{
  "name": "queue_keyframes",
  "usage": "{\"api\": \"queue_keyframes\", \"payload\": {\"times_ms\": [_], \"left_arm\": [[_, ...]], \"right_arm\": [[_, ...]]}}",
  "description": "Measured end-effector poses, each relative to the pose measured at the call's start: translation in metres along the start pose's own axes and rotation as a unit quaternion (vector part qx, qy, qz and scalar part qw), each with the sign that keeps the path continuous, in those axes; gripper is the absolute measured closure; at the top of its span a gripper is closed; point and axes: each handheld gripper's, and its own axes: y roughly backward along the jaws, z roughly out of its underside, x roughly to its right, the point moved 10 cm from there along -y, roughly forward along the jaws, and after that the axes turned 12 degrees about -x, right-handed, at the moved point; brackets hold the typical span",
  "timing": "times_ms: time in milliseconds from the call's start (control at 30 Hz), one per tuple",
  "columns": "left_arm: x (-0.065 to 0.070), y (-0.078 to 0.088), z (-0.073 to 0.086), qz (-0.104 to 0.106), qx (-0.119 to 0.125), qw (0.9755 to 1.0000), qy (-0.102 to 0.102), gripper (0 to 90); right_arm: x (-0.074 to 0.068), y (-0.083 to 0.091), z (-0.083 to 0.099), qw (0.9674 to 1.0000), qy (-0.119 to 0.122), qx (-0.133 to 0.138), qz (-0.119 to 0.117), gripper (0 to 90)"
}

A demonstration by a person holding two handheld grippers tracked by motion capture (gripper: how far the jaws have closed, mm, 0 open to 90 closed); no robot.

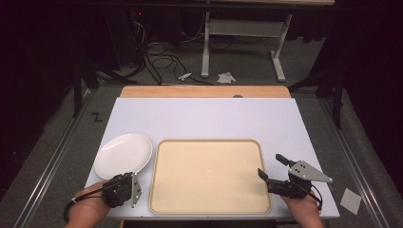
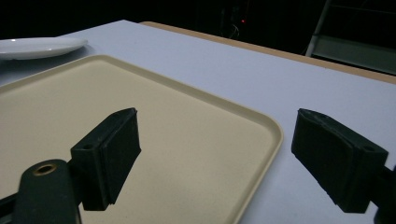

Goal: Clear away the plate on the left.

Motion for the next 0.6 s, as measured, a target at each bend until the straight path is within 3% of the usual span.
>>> {"api": "queue_keyframes", "payload": {"times_ms": [600], "left_arm": [[-0.0102, 0.0046, 0.0000, -0.014, 0.010, 0.9998, 0.011, 87.3]], "right_arm": [[0.0000, -0.0008, -0.0001, 1.0000, 0.002, 0.000, -0.001, 16.5]]}}
